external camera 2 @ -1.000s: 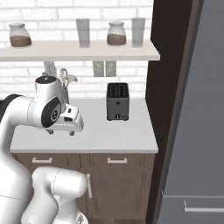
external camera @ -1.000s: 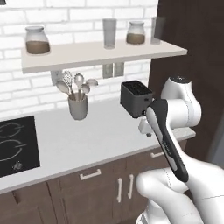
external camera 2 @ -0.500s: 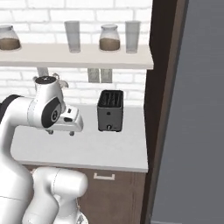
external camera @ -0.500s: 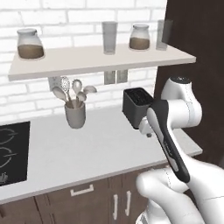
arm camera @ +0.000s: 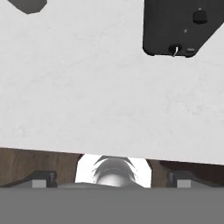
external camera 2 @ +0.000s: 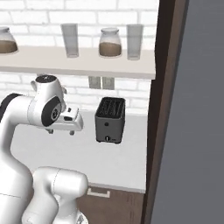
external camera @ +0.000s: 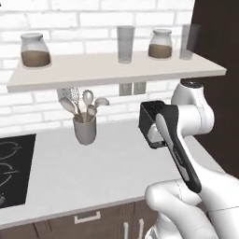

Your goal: Navigate to the toaster.

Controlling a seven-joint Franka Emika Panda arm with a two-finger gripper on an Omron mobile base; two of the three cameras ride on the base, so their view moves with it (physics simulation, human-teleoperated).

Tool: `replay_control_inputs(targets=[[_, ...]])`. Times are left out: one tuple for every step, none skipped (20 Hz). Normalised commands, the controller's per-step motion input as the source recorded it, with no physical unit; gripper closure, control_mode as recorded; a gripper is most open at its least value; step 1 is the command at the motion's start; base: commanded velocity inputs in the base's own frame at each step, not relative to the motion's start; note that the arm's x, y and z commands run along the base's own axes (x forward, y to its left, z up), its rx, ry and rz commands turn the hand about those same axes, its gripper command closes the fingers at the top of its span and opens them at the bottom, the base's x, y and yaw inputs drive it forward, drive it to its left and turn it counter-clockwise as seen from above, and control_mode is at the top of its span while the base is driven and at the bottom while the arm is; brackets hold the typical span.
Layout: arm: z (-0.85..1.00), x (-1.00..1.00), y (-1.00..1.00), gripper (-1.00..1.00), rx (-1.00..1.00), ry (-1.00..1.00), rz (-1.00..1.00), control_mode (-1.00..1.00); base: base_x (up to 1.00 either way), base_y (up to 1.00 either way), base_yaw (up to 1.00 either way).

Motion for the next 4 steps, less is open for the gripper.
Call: replay_control_inputs(targets=[[0.00,0.00,0.00,-1.00,0.00,0.00,0.00,1.00,0.29,-0.49,0.10],[0.00,0.00,0.00,-1.00,0.00,0.00,0.00,1.00,0.29,-0.49,0.09],[0.00,0.00,0.00,-1.00,0.00,0.00,0.00,1.00,0.26,-0.53,0.07],[0.00,0.00,0.00,-1.00,0.00,0.00,0.00,1.00,0.24,-0.56,0.06]])
